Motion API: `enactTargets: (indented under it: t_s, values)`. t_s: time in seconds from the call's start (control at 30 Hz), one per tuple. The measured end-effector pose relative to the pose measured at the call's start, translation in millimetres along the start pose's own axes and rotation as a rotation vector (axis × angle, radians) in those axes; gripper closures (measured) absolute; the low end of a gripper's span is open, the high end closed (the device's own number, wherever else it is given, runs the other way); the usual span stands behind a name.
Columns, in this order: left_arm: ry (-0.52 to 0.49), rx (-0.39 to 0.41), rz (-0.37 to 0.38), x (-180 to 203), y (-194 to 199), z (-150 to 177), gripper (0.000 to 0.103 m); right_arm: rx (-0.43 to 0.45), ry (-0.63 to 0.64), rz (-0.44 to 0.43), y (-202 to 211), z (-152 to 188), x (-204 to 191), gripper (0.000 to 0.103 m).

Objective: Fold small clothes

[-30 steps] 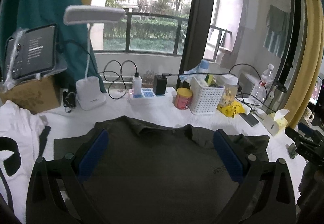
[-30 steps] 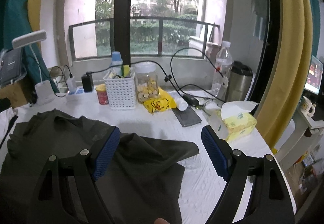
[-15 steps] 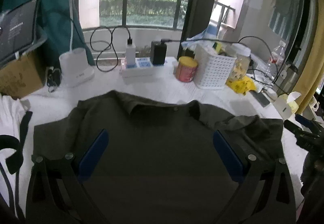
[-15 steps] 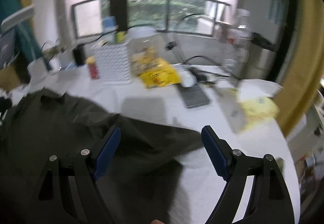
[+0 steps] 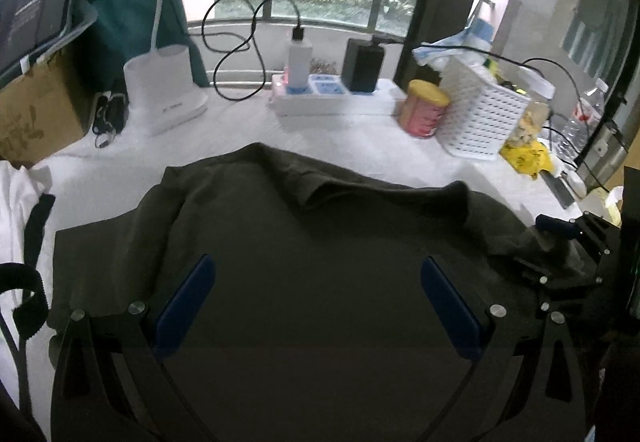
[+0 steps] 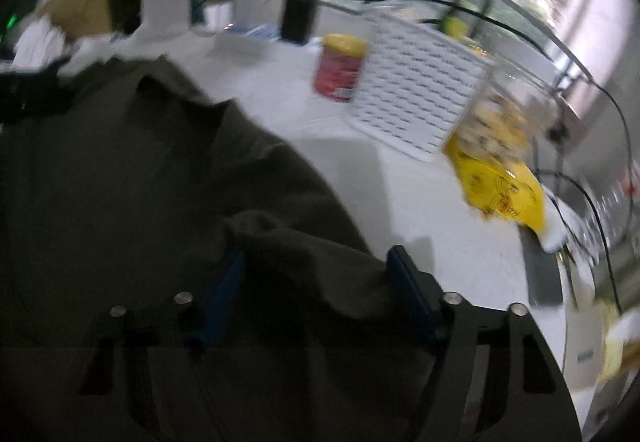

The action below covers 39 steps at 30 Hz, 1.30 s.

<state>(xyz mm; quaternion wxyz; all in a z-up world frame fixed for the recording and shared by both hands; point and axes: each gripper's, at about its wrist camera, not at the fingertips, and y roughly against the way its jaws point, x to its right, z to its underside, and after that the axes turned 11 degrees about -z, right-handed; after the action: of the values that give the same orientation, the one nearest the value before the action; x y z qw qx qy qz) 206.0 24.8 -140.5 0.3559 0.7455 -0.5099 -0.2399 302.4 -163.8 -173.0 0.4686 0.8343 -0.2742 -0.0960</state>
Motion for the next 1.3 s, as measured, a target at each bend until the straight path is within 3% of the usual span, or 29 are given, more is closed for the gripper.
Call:
enactTargets:
  t_s: [0.03,0.1,0.17,0.27,0.4,0.5,0.67,0.73,0.9,1.03,1.1,1.2,1.3]
  values:
    - [0.001,-0.007,-0.003,-1,-4,-1,0.002,0.009,0.023,-0.002,-2,-2,-1,0.035]
    - [-0.008,-0.019,0.0,-3,-13,-5,0.002,0.008,0.047,0.001,-7,-8,1,0.052]
    - [-0.031,-0.04,-0.017,-2,-24,-10,0.002,0.02,0.02,0.022,-10,-15,14,0.08]
    - [-0.052,-0.051,-0.031,-2,-37,-18,0.002,0.054,-0.068,0.053,-11,-20,43,0.088]
    - [-0.072,-0.081,-0.026,-4,-55,-26,0.002,0.096,-0.224,0.074,-10,-21,84,0.088]
    - [-0.11,-0.119,-0.002,1,-73,-31,0.002,0.123,-0.275,0.043,-8,-23,98,0.086]
    - [-0.219,-0.11,-0.036,20,-94,-44,0.002,0.168,-0.319,0.083,3,-24,110,0.054]
    - [-0.228,-0.085,-0.021,21,-99,-51,0.001,0.176,-0.34,0.097,8,-20,115,0.049]
    - [-0.167,-0.025,-0.103,13,-104,-72,0.002,0.194,-0.358,0.125,28,-15,103,0.049]
    - [-0.099,0.012,-0.066,-4,-87,-82,0.002,0.222,-0.355,0.105,48,-13,89,0.049]
    - [-0.094,0.014,-0.037,-13,-77,-82,0.002,0.213,-0.344,0.035,52,-15,80,0.049]
    - [-0.098,0.009,-0.022,-24,-67,-76,0.002,0.163,-0.284,-0.046,37,-25,59,0.049]
    - [-0.095,-0.009,-0.012,-32,-61,-68,0.002,0.115,-0.267,-0.06,19,-31,49,0.049]
